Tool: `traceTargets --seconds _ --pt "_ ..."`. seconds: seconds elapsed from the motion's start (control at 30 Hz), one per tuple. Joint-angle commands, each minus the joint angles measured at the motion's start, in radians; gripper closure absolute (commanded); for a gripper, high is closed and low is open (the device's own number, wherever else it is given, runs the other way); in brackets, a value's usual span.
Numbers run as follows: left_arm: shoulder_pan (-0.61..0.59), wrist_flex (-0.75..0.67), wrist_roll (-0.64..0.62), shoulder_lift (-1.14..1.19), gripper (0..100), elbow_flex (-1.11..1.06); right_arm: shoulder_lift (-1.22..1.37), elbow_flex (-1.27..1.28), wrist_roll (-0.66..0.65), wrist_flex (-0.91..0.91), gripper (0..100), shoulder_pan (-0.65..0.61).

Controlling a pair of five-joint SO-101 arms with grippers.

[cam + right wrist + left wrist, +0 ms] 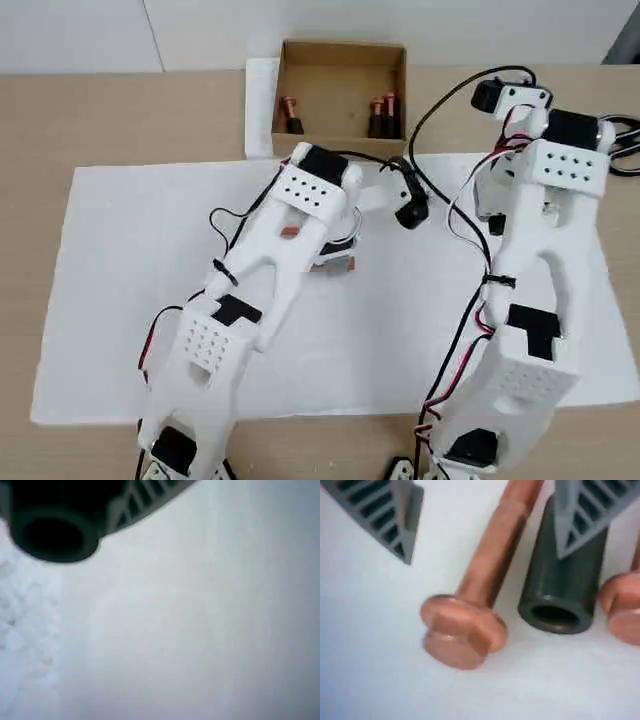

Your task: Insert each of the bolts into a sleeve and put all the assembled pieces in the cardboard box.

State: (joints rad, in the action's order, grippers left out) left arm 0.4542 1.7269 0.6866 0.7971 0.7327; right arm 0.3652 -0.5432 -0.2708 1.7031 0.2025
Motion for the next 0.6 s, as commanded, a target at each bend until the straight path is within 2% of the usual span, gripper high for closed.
traceTargets --seconds 0.0,0.13,0.57 --pt "0.032 0.005 0.008 0.002 85 0.031 -0.015 -0.057 0.009 -0.01 99.5 0.038" --pt "0.051 -0.011 0.008 0.005 90 0.022 -0.015 -0.057 0.009 -0.01 99.5 0.061" --pt "0.044 -0.025 0.006 0.12 91 0.03 -0.015 -0.057 0.009 -0.01 99.5 0.064"
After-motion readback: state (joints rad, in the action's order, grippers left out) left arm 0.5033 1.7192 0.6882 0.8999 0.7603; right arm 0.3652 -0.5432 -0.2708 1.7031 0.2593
